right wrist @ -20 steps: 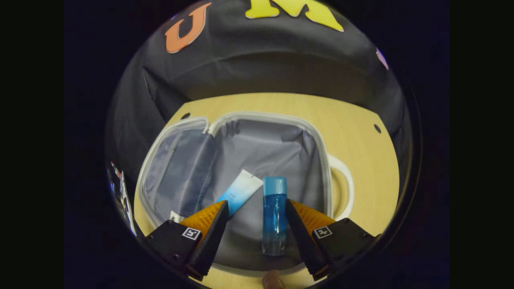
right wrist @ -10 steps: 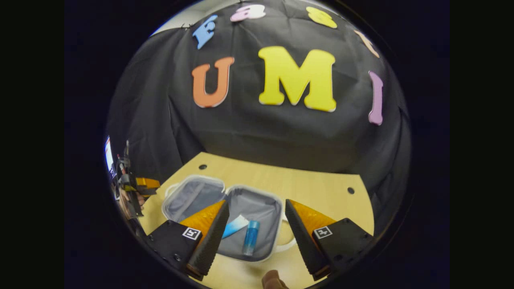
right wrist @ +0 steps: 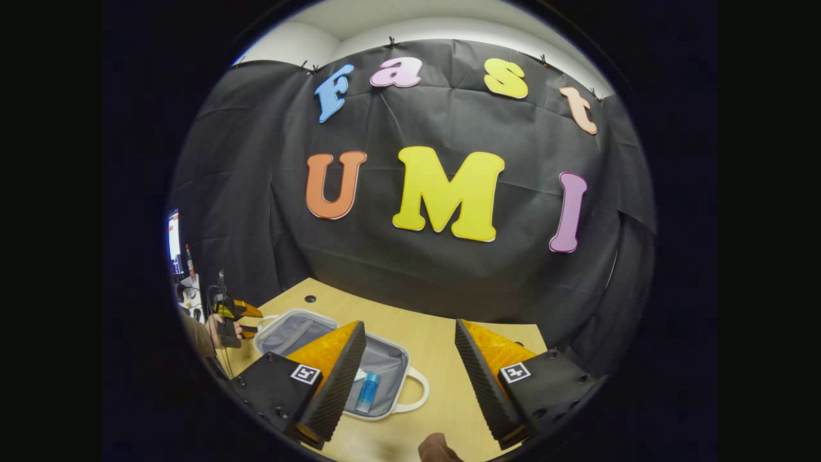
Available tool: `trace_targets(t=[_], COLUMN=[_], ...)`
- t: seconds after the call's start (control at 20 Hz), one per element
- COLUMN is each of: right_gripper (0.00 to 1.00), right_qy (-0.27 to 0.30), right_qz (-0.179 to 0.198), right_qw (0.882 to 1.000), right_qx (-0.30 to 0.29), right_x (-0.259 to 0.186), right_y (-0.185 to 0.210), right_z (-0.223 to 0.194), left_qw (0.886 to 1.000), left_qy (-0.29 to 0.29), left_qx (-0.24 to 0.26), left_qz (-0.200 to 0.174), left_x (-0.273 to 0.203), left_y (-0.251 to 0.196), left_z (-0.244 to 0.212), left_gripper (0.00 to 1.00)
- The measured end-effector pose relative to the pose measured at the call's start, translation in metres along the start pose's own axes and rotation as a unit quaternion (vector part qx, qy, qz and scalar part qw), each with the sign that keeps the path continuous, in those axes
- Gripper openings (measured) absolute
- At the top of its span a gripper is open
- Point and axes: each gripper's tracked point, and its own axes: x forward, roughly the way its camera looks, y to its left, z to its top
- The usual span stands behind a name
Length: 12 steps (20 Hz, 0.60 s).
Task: First open the suitcase, pack the skin care products into it, and then close the suitcase.
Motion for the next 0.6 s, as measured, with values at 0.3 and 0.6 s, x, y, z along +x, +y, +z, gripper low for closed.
trace_targets(t=[0.3, 0.6], right_gripper=[0.82, 0.82], right_qy=[0.000, -0.021], right_qz=[-0.011, -0.015], right_qw=[1.000, 1.000], right_qx=[-0.006, 0.006], right_x=[-0.011, -0.019], right_y=[-0.015, -0.023], right_z=[-0.001, 0.012], left_qw=[1.000, 0.998], left_qy=[0.015, -0.001], left_qx=[-0.012, 0.052], left_qz=[0.021, 0.031], left_x=[0.009, -0.010], left_y=[0.014, -0.022], left_z=[-0.012, -0.008], left_gripper=[0.19, 0.03])
